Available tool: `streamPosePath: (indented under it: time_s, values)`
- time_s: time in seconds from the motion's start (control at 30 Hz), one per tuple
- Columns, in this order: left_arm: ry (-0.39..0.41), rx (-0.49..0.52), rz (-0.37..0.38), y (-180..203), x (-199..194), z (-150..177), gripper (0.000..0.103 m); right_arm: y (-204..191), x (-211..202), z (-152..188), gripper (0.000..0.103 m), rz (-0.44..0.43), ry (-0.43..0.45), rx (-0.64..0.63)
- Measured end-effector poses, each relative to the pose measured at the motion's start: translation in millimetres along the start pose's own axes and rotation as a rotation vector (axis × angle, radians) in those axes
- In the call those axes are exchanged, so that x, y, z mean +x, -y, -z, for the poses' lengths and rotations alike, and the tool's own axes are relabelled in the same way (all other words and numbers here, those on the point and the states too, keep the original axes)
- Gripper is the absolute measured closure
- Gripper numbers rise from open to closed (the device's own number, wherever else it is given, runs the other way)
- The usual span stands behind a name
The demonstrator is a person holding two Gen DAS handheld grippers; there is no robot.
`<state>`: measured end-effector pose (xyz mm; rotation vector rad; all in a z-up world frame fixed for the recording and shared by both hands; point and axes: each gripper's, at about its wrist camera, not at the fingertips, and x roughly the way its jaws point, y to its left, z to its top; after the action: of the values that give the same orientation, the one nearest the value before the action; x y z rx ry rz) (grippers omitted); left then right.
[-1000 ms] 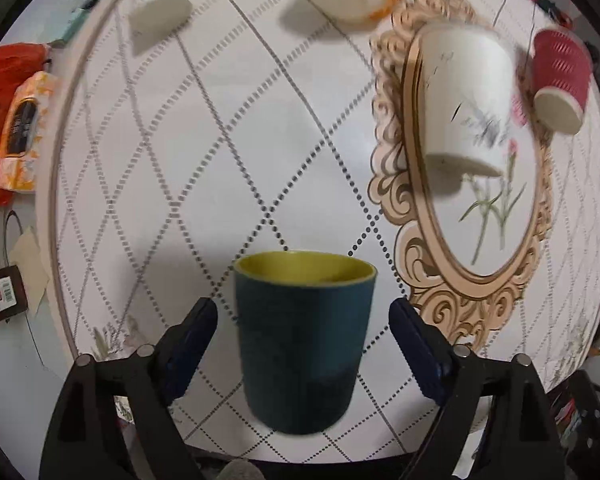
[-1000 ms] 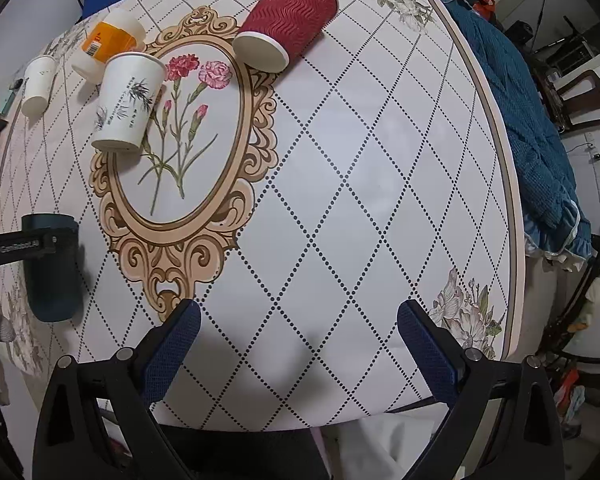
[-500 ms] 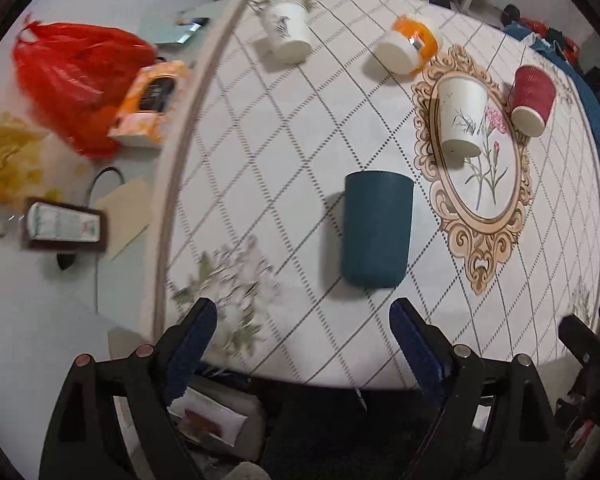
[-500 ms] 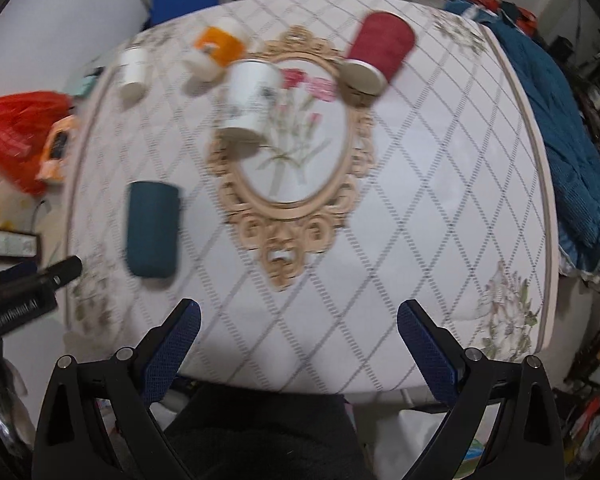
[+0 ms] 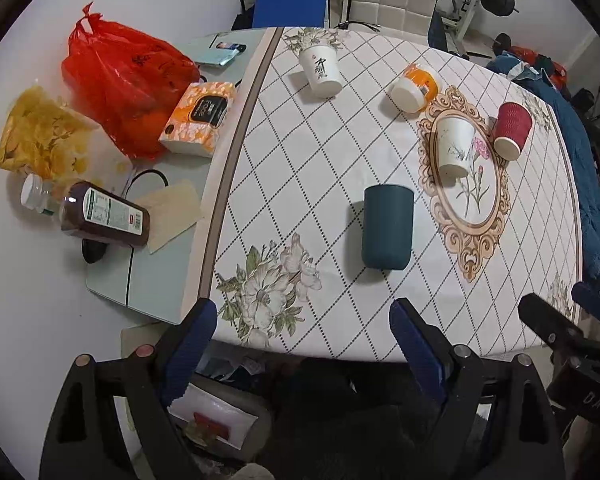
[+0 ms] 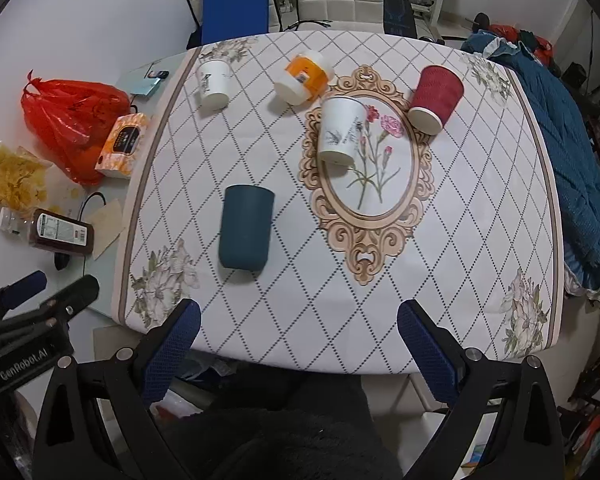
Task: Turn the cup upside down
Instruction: 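Set the inverted teal cup on the table and open the left tool, then move the right tool over the inverted teal cup and grasp it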
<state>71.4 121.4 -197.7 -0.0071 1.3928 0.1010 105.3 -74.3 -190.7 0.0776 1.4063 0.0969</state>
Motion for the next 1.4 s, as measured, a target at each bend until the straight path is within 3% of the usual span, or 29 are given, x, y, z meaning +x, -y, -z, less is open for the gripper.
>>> streamPosePath:
  time_s: [0.23, 0.27, 0.3, 0.4, 0.53, 0.7, 0.73, 0.9, 1.07, 1.17, 1.23, 1.4]
  values:
    - [-0.038, -0.073, -0.021, -28.8, 29.4, 2.7, 0.015, -25.9, 13.2, -1.8, 0.002, -0.009, -0.043, -0.046]
    - [-0.046, -0.09, -0.027, -33.7, 35.5, 2.3, 0.011, -29.4, 16.8, -4.8, 0.002, -0.004, -0.05, -0.068]
    - [-0.043, -0.107, -0.031, -38.8, 42.5, 1.3, 0.002, -32.9, 19.9, -7.9, 0.002, 0.003, -0.058, -0.095]
    - [-0.051, -0.155, -0.072, -52.1, 63.4, -0.8, 0.001, -49.1, 32.3, -23.3, 0.002, 0.048, -0.062, -0.265]
    - [-0.067, -0.231, -0.088, -66.2, 90.4, -0.4, 0.001, -87.2, 58.2, -34.6, 0.002, 0.172, -0.031, -0.726]
    - [-0.136, -0.303, -0.102, -69.0, 123.2, 4.6, 0.001, -117.8, 107.5, -10.0, 0.002, 0.419, -0.005, -1.441]
    - [-0.149, -0.313, -0.103, -68.2, 129.3, 5.8, 0.001, -118.4, 119.3, 3.1, 0.002, 0.473, 0.015, -1.638]
    - [-0.207, -0.389, -0.113, -71.0, 157.7, 17.7, 0.0, -92.3, 158.4, 55.7, 0.003, 0.593, 0.132, -2.416]
    - [-0.252, -0.434, -0.119, -73.2, 179.0, 29.5, 0.0, -55.8, 194.8, 67.6, 0.003, 0.644, 0.234, -2.961]
    - [-0.269, -0.447, -0.118, -75.0, 187.6, 34.9, 0.0, -47.2, 213.1, 62.4, 0.003, 0.681, 0.331, -3.156]
    - [-0.27, -0.456, -0.12, -74.4, 190.1, 37.3, 0.0, -49.6, 221.2, 60.9, 0.003, 0.676, 0.364, -3.202]
    - [-0.283, -0.466, -0.124, -77.2, 198.9, 40.8, 0.0, -62.1, 234.7, 57.4, 0.003, 0.622, 0.326, -3.241]
